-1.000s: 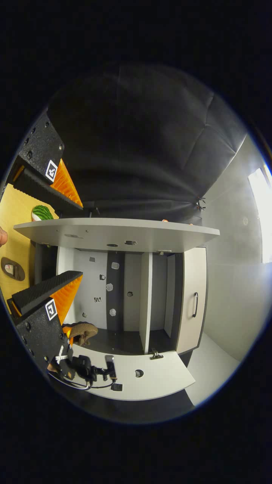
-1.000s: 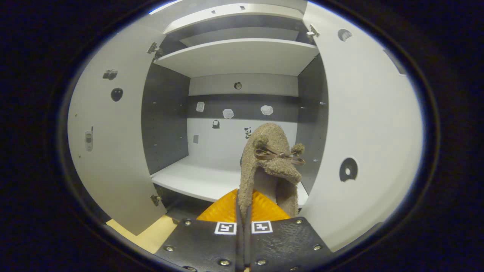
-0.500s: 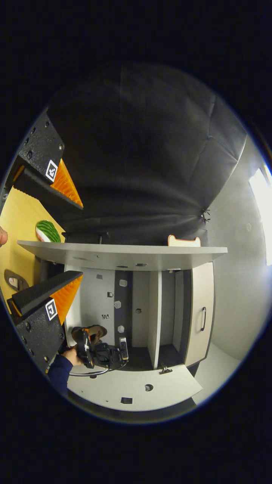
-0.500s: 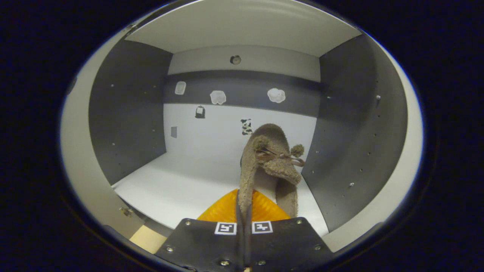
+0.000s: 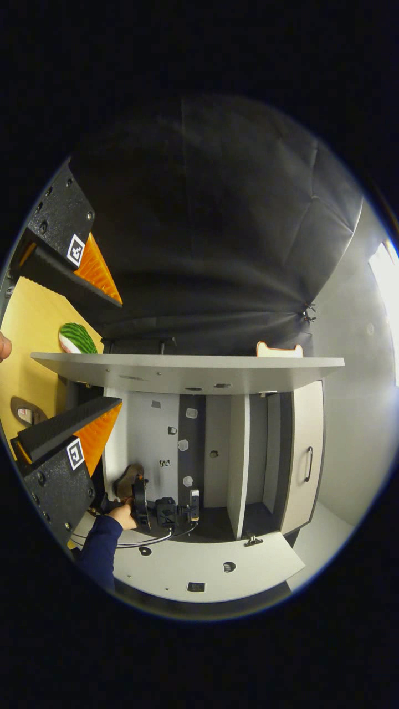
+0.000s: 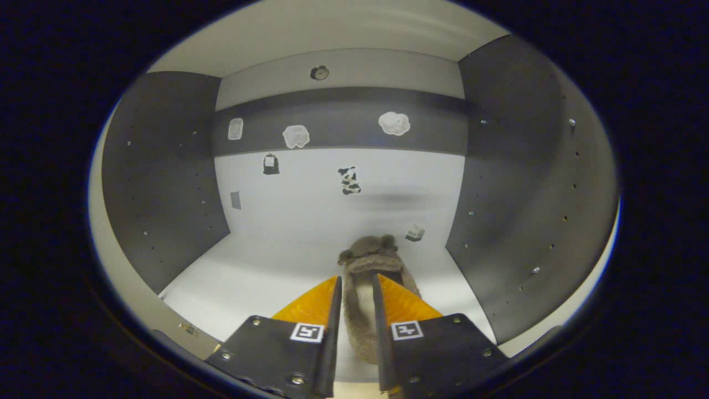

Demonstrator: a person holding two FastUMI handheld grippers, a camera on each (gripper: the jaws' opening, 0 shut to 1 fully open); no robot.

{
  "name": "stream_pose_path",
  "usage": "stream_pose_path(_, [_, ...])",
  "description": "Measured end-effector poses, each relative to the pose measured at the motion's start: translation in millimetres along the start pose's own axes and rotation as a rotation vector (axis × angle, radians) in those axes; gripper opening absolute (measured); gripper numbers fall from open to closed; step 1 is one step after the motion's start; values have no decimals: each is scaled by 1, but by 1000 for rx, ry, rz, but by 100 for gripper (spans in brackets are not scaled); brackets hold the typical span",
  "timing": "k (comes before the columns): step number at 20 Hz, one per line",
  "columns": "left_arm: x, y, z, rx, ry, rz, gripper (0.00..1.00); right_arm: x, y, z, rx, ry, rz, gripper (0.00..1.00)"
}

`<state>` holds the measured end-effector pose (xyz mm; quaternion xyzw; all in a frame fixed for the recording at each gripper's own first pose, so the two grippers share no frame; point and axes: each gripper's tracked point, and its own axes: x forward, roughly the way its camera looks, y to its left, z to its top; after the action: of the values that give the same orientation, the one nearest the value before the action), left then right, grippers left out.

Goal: Grab one shoe with the right hand and put it into the shoe cabinet, grab the other shoe with the left hand and put it into the shoe cabinet; then close the right door with the right hand and the left door with the left hand.

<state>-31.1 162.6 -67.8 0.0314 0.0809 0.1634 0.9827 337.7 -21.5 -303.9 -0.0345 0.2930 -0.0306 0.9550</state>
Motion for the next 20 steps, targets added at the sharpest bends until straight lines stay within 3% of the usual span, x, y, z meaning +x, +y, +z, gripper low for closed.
stream_pose_path(2, [0,-11,0,1,-1,-27,96,-15,-1,11,-12,-42,8,40])
stream_pose_path(4, [0,-24,-2,-3,6,-60,96,-43,-1,29,-17,-96,23,40])
stream_pose_path(5, [0,-31,-6,-5,13,-77,96,-58,1,35,-17,-117,35,35])
stream_pose_path(6, [1,-37,-8,-7,18,-93,97,-73,1,42,-22,-137,40,40])
stream_pose_path(11, [3,-73,-29,11,68,-180,97,-157,3,65,-48,-211,81,40])
stream_pose_path(12, [4,-81,-35,14,80,-204,96,-175,2,70,-54,-224,81,34])
stream_pose_path(16, [13,-109,-67,40,139,-275,97,-253,1,92,-86,-289,103,42])
stream_pose_path(20, [21,-129,-113,50,233,-322,97,-324,1,108,-65,-347,147,42])
